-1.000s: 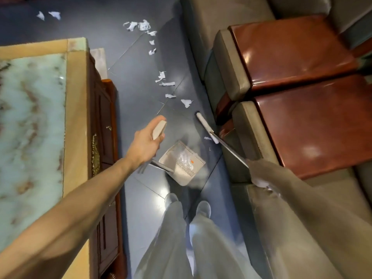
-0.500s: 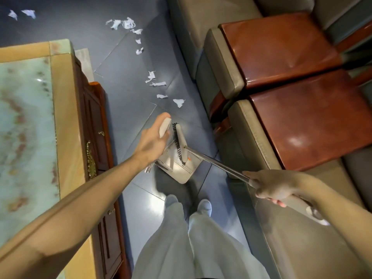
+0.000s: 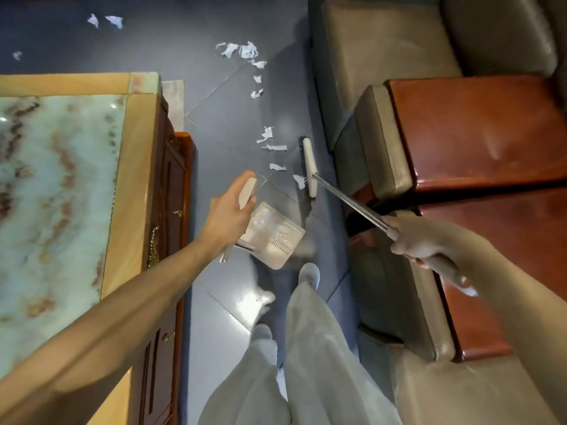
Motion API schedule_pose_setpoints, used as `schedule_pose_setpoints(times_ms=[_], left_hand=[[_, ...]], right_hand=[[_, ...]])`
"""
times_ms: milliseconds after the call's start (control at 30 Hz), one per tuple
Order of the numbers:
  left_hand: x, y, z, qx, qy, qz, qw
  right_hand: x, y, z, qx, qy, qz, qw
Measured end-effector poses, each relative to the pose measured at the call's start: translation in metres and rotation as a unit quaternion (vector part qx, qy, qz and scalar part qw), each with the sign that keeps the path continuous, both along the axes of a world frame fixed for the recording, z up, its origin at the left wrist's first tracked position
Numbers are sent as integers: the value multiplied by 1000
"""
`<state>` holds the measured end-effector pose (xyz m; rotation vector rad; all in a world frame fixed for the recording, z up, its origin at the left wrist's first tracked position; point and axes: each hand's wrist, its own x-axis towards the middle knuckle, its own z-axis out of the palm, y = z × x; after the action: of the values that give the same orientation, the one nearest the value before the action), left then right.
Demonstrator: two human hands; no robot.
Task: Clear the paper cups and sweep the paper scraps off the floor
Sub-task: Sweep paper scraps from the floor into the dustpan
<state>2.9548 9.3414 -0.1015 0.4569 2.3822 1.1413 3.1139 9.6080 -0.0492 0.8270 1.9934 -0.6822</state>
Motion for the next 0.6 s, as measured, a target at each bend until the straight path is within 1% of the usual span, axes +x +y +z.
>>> schedule_pose_setpoints(times_ms=[100,200,267,433,533,600], left_hand=[[-28,21,-2,-5,10,28,1000],[-55,47,-4,-9,-3,59,998],[-72,62,-5,-17,5,71,997],[-108,91,-8,-19,2,125,992],[-120,105,-10,-20,2,157,987],[-126,114,-11,-24,6,156,987]], right_hand=[[-50,29,-27,44,7,40,998],[-85,53,-54,84,1,93,992],[-98,65,-67,86,-6,119,989],[-122,82,-69,8,-32,173,984],[-134,91,-48,-45,-53,204,977],[-142,101,-29,-64,-60,213,973]])
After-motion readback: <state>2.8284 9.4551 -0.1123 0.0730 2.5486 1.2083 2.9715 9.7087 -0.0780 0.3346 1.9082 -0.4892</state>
